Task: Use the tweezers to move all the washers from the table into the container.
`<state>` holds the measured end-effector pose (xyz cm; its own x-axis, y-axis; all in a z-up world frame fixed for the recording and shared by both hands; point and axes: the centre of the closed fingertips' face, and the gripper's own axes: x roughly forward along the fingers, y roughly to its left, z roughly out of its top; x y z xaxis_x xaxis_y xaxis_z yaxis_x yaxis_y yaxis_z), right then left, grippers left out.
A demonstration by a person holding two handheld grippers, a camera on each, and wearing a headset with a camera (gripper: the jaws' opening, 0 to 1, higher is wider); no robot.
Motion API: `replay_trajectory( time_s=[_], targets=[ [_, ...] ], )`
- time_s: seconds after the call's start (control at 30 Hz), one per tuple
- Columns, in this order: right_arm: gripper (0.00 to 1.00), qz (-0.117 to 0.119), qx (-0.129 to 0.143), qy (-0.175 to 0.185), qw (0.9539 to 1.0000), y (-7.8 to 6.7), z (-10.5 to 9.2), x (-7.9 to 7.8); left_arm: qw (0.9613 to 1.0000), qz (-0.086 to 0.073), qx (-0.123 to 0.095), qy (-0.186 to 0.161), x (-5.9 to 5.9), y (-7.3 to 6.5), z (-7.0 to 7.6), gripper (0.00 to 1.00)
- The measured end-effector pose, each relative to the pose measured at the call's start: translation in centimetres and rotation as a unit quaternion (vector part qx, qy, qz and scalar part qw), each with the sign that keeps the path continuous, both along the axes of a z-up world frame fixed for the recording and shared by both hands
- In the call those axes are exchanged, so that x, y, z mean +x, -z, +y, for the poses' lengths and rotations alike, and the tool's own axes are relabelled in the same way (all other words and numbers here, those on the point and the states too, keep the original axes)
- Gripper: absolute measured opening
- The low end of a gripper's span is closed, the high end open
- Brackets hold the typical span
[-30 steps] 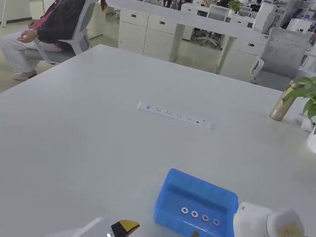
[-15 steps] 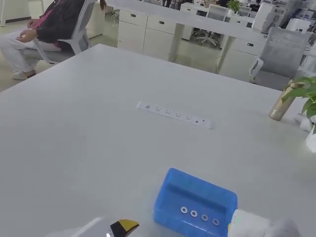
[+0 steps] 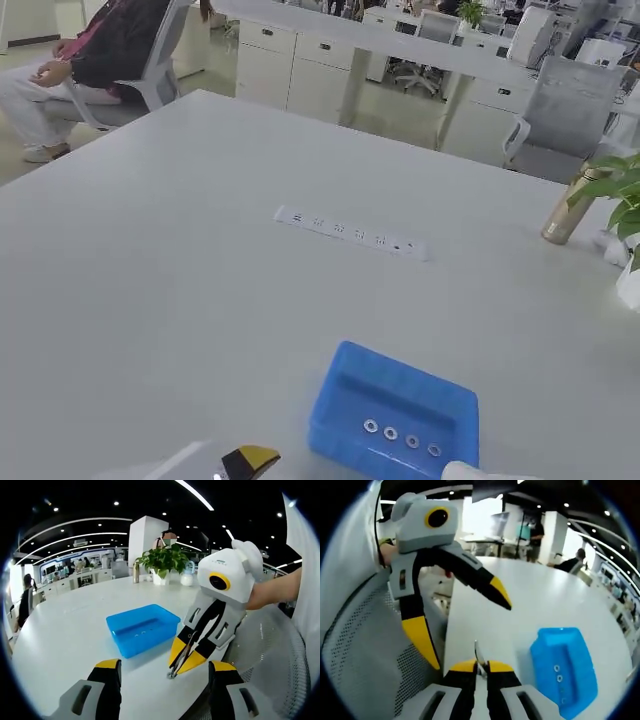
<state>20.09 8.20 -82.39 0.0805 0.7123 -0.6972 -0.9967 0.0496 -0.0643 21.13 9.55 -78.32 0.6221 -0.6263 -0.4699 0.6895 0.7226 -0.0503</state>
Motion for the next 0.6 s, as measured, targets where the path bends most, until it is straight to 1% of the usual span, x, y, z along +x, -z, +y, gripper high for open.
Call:
replay_trajectory(
  time_s=[0.07,0.2,0.33,0.4,0.43,0.47,0.57,0.6],
  targets=[
    [0.03,-0.018,-0.007,-0.020,0.9996,0.0,-0.1,-0.1,1.0000,-0.001,0.001,0.000,0.0,0.0,0.0,0.71],
    [0.03,-0.015,-0.006,-0.021,0.9997,-0.1,-0.1,-0.1,1.0000,0.000,0.001,0.003,0.0,0.0,-0.1,0.71],
    [0.03,-0.019,0.005,-0.012,0.9997,-1.2,-0.3,0.7,1.0000,0.000,0.001,0.004,0.0,0.0,-0.1,0.71],
    [0.03,-0.002,0.028,0.010,0.9995,-2.5,-0.1,1.2,1.0000,0.001,0.000,0.004,0.0,0.0,-0.1,0.71],
    [0.03,0.002,0.040,0.017,0.9991,-3.2,-0.1,1.7,1.0000,0.001,0.001,0.005,0.0,0.1,-0.1,0.71],
    [0.03,0.001,0.042,0.020,0.9989,-3.6,-0.2,2.1,1.0000,0.001,0.000,0.005,0.0,0.1,-0.1,0.71],
    [0.03,-0.006,0.061,0.041,0.9973,-5.6,-0.3,3.7,1.0000,0.001,0.000,0.005,0.0,0.0,-0.2,0.71],
    [0.03,-0.007,0.066,0.046,0.9967,-6.0,-0.3,4.2,1.0000,0.001,0.000,0.005,0.0,0.1,-0.2,0.71]
  ],
)
